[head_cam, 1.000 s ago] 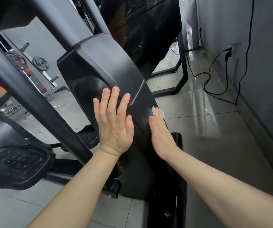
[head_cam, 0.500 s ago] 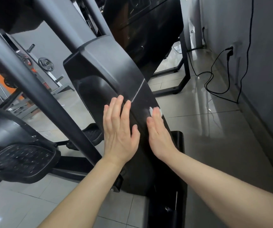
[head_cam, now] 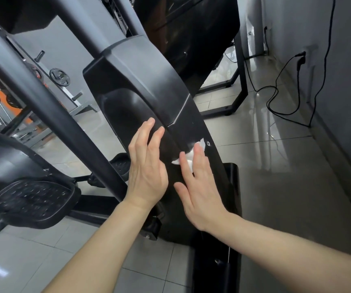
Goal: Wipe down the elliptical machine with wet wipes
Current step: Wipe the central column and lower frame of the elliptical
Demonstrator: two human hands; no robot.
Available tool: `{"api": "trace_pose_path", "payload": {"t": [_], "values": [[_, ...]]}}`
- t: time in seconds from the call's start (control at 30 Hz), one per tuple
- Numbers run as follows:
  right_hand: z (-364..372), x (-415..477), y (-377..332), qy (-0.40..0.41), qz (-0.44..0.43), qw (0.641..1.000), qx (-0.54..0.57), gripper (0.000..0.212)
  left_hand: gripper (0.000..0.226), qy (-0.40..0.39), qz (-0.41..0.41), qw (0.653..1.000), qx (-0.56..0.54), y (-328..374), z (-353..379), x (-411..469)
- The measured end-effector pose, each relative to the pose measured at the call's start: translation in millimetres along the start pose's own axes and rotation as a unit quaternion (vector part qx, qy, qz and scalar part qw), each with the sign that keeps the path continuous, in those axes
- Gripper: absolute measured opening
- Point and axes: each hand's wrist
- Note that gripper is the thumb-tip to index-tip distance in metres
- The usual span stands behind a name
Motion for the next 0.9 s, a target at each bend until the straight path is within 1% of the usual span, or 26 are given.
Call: {"api": "trace_pose_path", "payload": {"t": [0.1,0.17,0.23,0.33,0.43,0.5,0.63,0.73,0.8,0.9], "values": [[-24,34,-16,0.027,-0.042,0.998,0.026,0.070,0.072,0.005,-0.007,1.000,-0.017,-3,-6,-2],[-42,63,-30,0.050,-0.064,0.996,0.029,0.067,0.066,0.007,-0.011,0.999,-0.031,-5,-7,-4],[-46,76,-33,0.069,-0.071,0.995,0.007,0.063,0.061,0.007,-0.016,0.999,-0.036,-5,-7,-5],[-25,50,-14,0.070,-0.083,0.994,-0.011,0.063,0.061,0.005,-0.020,0.999,-0.032,-1,-5,-4],[5,-2,10,0.029,-0.074,0.996,-0.031,0.064,0.067,0.004,-0.020,1.000,-0.011,3,-3,-2],[12,-20,16,0.007,-0.059,0.997,-0.047,0.067,0.067,0.003,-0.023,1.000,-0.003,3,-4,-2],[-2,14,0,0.029,-0.087,0.995,-0.043,0.066,0.065,0.002,-0.021,1.000,-0.003,-1,-6,-6],[-17,46,-15,0.060,-0.110,0.992,-0.035,0.063,0.053,0.003,-0.019,1.000,-0.010,-1,-8,-7],[-16,49,-15,0.073,-0.099,0.992,-0.026,0.062,0.052,0.002,-0.019,1.000,-0.009,-1,-7,-9],[0,25,-1,0.072,-0.060,0.995,0.016,0.065,0.061,-0.003,-0.011,1.000,0.005,2,1,-12]]}}
Point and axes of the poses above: each hand's wrist, its own x-axis towards the middle knuckle, its own z-axis out of the palm, y = z × x, and after that the axes turned 14 degrees about -y, right-handed
